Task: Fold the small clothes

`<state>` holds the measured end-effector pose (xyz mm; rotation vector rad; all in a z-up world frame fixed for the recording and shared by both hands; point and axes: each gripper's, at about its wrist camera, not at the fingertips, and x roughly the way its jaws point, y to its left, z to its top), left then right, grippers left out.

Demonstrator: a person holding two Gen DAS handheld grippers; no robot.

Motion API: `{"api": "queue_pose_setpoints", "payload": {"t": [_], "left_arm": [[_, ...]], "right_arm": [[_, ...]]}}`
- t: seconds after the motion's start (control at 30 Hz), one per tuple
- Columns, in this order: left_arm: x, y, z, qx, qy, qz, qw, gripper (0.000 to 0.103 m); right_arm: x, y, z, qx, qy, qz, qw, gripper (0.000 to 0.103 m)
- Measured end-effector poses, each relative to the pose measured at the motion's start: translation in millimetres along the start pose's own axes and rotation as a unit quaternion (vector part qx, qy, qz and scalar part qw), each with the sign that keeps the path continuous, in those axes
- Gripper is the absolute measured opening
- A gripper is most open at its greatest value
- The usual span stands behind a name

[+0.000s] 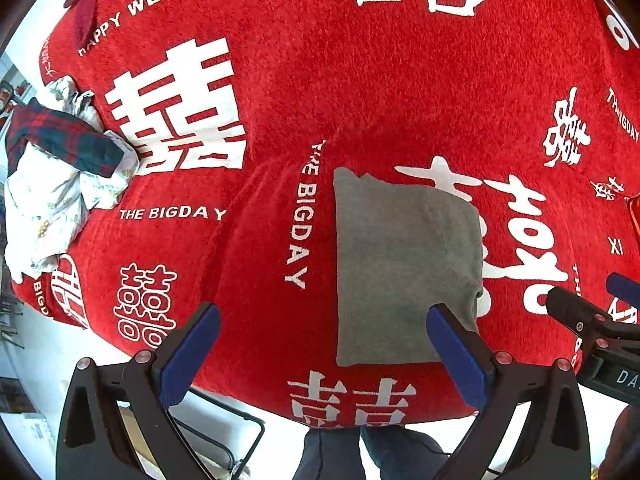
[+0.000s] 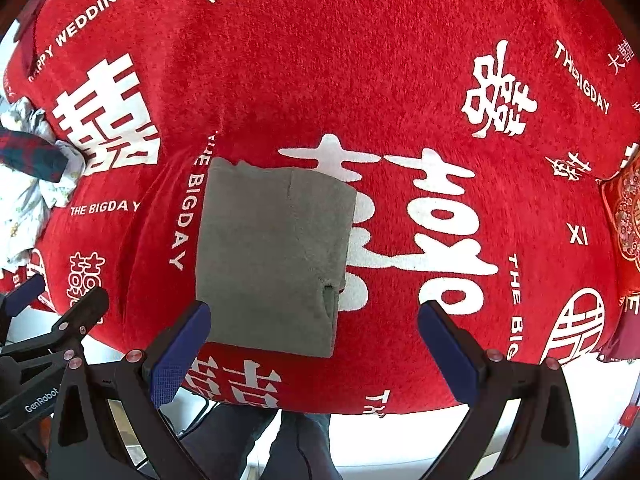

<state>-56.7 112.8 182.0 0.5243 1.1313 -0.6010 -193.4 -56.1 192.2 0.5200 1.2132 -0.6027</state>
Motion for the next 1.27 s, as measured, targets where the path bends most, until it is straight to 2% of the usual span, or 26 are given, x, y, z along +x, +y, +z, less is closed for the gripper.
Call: {"api": "queue_pose_setpoints", "payload": {"t": [0.47,1.27], "left_arm": [[-2.4,-4.6,-8.6,-0.006,0.004,0.011,0.9999,0.103],[4.8,-7.2,-4.7,0.002,0.010,-0.003,0.9999,0.103]], "right_arm": [[1.7,-1.7,-5.7,-0.009,0.005,0.006,1.000,0.103],[8.8,-8.7,-5.5,0.002,0.014,0.001,1.000,0.103]]}}
